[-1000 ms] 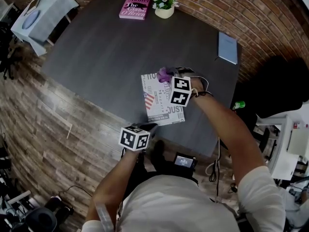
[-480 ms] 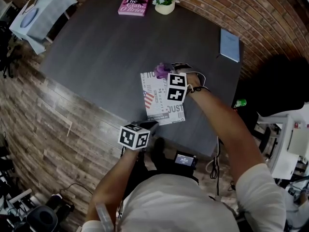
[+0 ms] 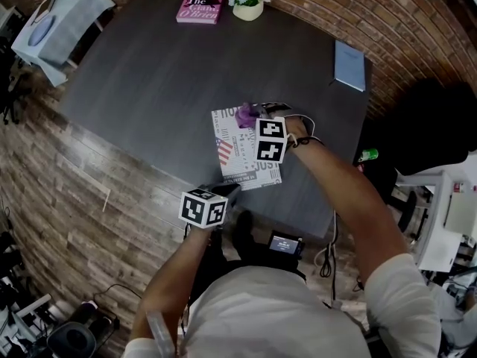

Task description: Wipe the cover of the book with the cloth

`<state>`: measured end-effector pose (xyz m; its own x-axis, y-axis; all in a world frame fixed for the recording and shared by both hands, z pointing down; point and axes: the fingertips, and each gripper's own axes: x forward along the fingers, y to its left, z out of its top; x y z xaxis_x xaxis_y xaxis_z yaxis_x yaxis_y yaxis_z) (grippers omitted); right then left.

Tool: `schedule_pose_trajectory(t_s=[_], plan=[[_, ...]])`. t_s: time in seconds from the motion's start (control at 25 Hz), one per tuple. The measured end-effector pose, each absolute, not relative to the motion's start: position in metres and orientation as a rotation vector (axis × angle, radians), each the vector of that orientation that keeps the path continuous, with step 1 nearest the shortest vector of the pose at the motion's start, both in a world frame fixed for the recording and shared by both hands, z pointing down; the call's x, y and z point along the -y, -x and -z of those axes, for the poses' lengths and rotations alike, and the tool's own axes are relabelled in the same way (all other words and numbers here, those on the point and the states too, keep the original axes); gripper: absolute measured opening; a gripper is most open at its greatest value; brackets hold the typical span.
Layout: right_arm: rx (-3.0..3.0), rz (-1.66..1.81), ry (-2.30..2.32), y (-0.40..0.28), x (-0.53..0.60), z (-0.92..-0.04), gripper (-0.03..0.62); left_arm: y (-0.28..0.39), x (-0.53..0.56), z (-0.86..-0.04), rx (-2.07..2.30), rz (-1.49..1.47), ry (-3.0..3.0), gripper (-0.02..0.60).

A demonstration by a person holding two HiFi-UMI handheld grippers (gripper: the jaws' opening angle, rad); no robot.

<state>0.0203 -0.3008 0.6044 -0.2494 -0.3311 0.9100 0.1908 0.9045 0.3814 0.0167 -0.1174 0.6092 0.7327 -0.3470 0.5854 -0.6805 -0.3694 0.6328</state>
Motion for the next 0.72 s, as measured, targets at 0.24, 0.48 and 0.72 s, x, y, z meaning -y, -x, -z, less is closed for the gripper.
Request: schedule_pose_trajectory(t_s=[0.24, 0.48, 0.72], plan=[[1.763, 0.486, -0.087, -0.025, 0.281, -0.606, 0.11, -0.016, 0.118, -0.611, 0.809, -0.442, -1.967, 0.008], [1.756, 0.497, -0.066, -0.029, 0.263, -0.606, 0.11, -0.015, 0.118, -0.612, 0.833, -0.458, -1.961, 0.008], [1.747, 0.5, -0.044, -0.033, 0.244, -0.608, 0.11, -0.015, 0.119, -0.613, 0.829, -0.49, -1.973, 0.006]])
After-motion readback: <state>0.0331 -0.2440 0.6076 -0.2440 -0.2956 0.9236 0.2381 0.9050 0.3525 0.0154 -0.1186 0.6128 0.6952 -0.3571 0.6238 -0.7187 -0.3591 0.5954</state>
